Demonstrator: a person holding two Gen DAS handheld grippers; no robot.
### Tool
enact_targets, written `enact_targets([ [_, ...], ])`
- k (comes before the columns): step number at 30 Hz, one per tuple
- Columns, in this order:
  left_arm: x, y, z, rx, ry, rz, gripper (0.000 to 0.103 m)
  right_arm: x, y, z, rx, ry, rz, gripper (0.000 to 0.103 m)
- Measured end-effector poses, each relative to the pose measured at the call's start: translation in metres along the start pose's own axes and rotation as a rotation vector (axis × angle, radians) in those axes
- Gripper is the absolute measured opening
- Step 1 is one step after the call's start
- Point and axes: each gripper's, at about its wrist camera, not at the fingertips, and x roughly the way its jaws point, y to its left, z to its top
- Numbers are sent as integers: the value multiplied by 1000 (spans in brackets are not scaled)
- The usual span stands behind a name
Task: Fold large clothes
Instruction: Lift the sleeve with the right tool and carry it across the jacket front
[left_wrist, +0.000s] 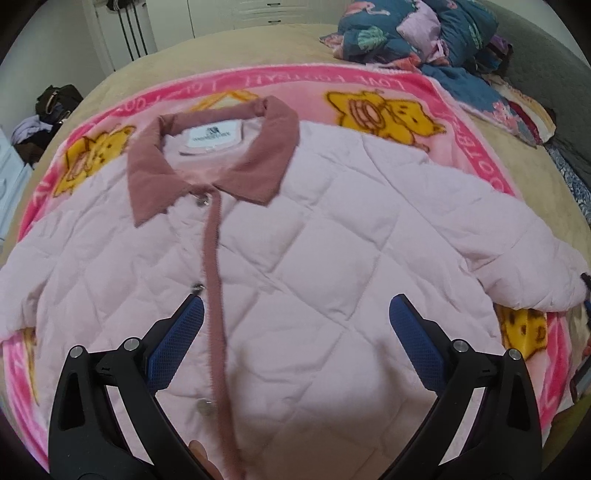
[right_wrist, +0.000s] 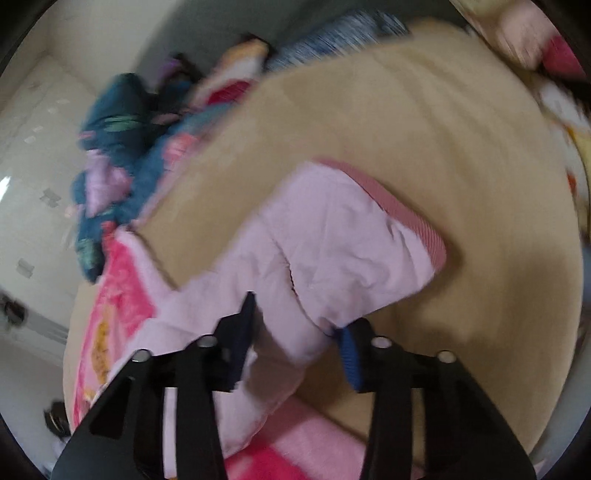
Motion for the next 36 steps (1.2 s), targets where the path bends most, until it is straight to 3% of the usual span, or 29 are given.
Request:
enact_targets([
  [6,-28,14,8,-24,-36,-14,94,-57,57,8,-176,-112,134,27],
  [12,-53,24,8,-21,-55,-36,94,-102,98,3,-282,-177,205,26],
  [24,-94,64,10,-34,-137,-48,94,-159,173,-25,-424,-223,337,26],
  [36,-114,108,13,-60,-187,-57,94,-189,247,-60,-533,-225,425,24],
])
